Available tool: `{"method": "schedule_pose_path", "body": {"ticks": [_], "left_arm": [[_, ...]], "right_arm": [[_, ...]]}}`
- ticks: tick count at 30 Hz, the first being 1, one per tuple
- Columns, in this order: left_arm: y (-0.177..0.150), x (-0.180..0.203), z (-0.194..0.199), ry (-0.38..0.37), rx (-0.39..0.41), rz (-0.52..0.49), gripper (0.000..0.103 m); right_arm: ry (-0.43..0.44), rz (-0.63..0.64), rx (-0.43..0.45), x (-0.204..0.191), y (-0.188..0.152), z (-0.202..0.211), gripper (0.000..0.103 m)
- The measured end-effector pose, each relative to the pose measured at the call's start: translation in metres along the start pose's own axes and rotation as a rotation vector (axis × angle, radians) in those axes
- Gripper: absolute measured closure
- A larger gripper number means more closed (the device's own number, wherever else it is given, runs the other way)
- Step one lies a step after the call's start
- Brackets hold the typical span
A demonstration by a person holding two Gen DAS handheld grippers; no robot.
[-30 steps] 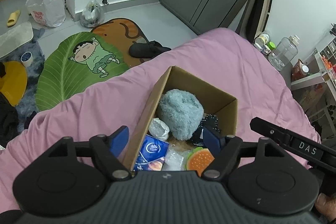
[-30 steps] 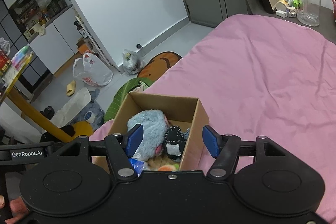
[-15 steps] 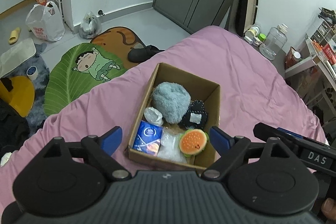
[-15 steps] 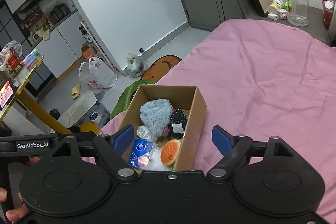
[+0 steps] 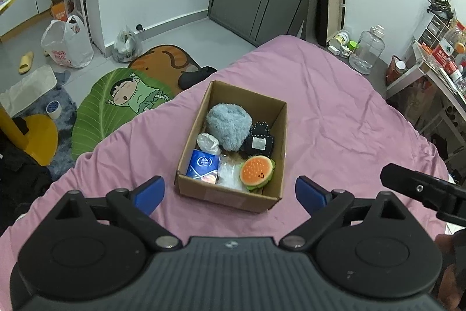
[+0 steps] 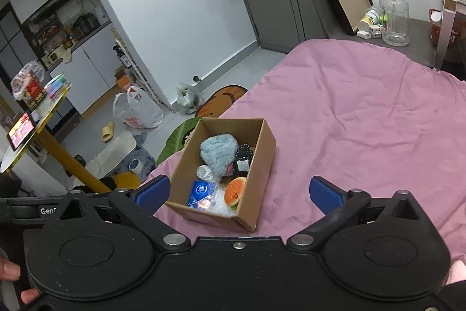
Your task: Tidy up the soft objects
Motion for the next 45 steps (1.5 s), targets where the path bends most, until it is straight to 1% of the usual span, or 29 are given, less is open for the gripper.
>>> {"method": "schedule_pose_path", "body": {"ticks": [5, 14, 18, 23, 27, 29, 31, 36, 45], "left_arm": [[-0.011, 0.003, 0.021, 0.009, 0.028, -0.017, 0.006], [-0.032, 0.005, 0.057, 0.002, 0.081, -0.04, 0.006], [-0.041, 0.003, 0.07, 0.001, 0.104, -0.048, 0.006], [-0.055, -0.002, 0.086, 0.003, 0.128, -0.057, 0.006], [-0.064, -0.007, 0.099, 0.011, 0.15, -0.063, 0.006], [-0.067, -0.009, 0.105, 0.018, 0.16, -0.064, 0.006], [-0.072, -0.011, 0.109, 0.019, 0.169, -0.062, 0.006], [-0.082, -0.016, 0.119, 0.017, 0.182, -0.066, 0.006], [-0.093, -0.021, 0.127, 0.023, 0.196, -0.067, 0.006]], "right_arm": [[-0.011, 0.011, 0.02, -0.006, -0.009, 0.019, 0.0], [-0.037, 0.022, 0.041, -0.014, -0.026, 0.051, 0.0], [-0.058, 0.036, 0.058, -0.021, -0.034, 0.065, 0.0], [-0.054, 0.032, 0.087, -0.028, -0.043, 0.083, 0.0], [-0.086, 0.031, 0.1, -0.032, -0.05, 0.093, 0.0], [-0.087, 0.033, 0.105, -0.034, -0.053, 0.097, 0.0], [-0.076, 0.03, 0.113, -0.036, -0.057, 0.101, 0.0], [-0.083, 0.042, 0.127, -0.042, -0.065, 0.111, 0.0], [-0.068, 0.068, 0.14, -0.053, -0.076, 0.121, 0.0]]}}
Point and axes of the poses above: each gripper's, at about its wrist camera, not at the fingertips, and z roughly against the way its jaws point, x to its right, y to its top, the point moved 1 cm from there along -z, roughly the way its jaws point, and after that the axes turned 7 degrees about y, right-handed, at the moved point
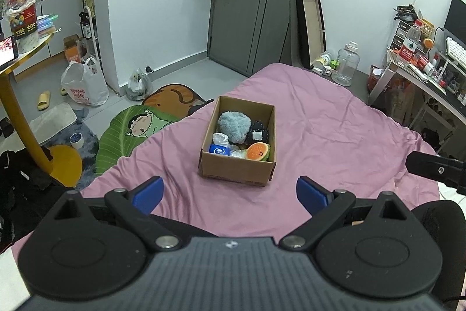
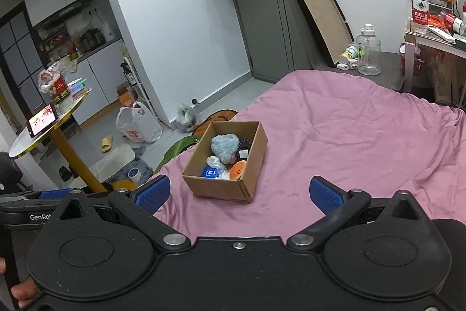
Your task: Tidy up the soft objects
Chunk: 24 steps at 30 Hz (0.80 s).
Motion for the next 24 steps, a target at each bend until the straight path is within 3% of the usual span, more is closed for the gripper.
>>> {"method": "schedule_pose_path", "body": {"ticks": [24], "left_arm": [[-0.0015, 0.0044, 0.0052, -0.014, 0.006, -0.02, 0.006]], "right_arm": [[0.026, 0.023, -0.017, -0.0061, -0.0043, 0.0035, 0.0]]}}
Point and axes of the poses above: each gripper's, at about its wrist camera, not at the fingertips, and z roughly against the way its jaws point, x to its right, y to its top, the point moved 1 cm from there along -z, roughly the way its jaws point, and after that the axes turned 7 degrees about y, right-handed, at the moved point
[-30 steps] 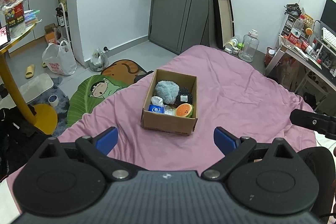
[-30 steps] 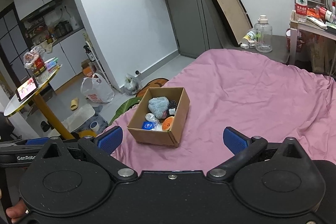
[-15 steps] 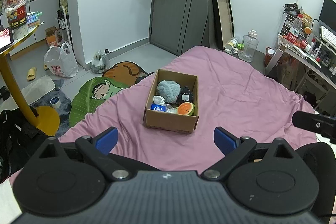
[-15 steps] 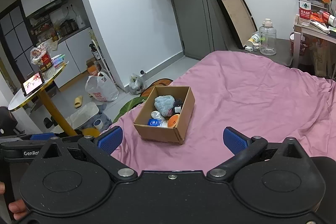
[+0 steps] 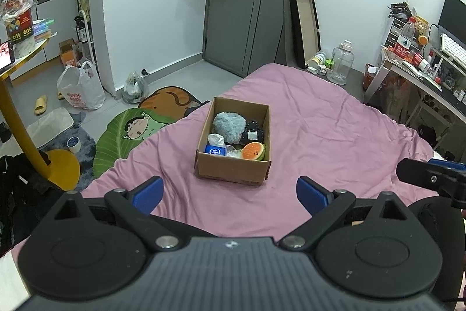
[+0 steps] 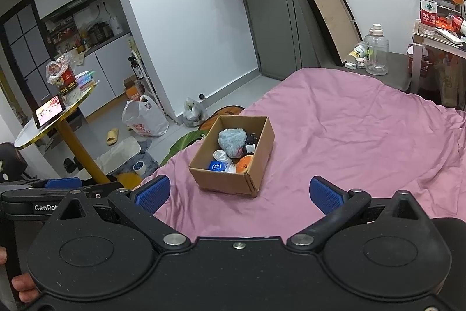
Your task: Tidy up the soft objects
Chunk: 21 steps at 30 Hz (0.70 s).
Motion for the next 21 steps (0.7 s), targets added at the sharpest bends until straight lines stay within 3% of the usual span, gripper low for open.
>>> {"method": "schedule_pose_path", "body": {"ticks": [21], "left_arm": [[0.0005, 0.0025, -0.0019, 0.002, -0.004, -0.009, 0.006]], "right_arm": [[-0.011, -0.011, 0.008, 0.0004, -0.0005, 0.0032, 0.0]]}}
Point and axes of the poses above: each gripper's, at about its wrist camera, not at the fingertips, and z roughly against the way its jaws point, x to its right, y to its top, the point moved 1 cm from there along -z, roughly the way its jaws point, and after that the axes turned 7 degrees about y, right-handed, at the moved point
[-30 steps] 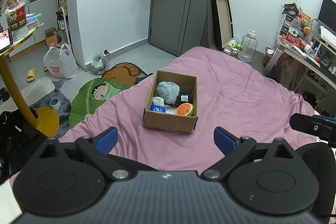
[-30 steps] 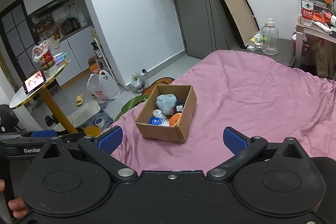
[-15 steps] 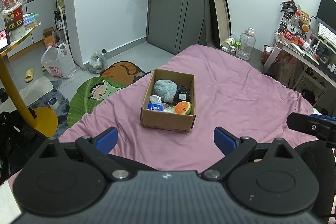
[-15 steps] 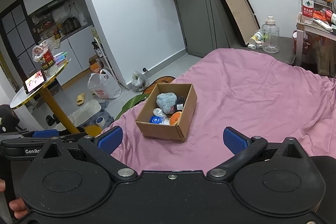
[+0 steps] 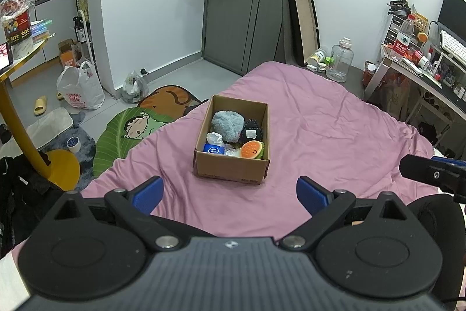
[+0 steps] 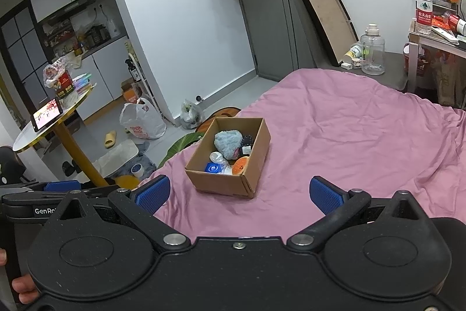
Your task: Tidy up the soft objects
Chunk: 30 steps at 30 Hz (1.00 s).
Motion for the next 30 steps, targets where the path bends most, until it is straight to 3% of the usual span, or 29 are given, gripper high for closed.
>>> {"method": "schedule_pose_path", "body": {"ticks": [30], "left_arm": [[-0.0042, -0.0016, -0.0004, -0.005, -0.01, -0.001, 0.006]], "right_arm": [[-0.012, -0.006, -0.007, 0.0018, -0.0012, -0.001, 0.0]]}}
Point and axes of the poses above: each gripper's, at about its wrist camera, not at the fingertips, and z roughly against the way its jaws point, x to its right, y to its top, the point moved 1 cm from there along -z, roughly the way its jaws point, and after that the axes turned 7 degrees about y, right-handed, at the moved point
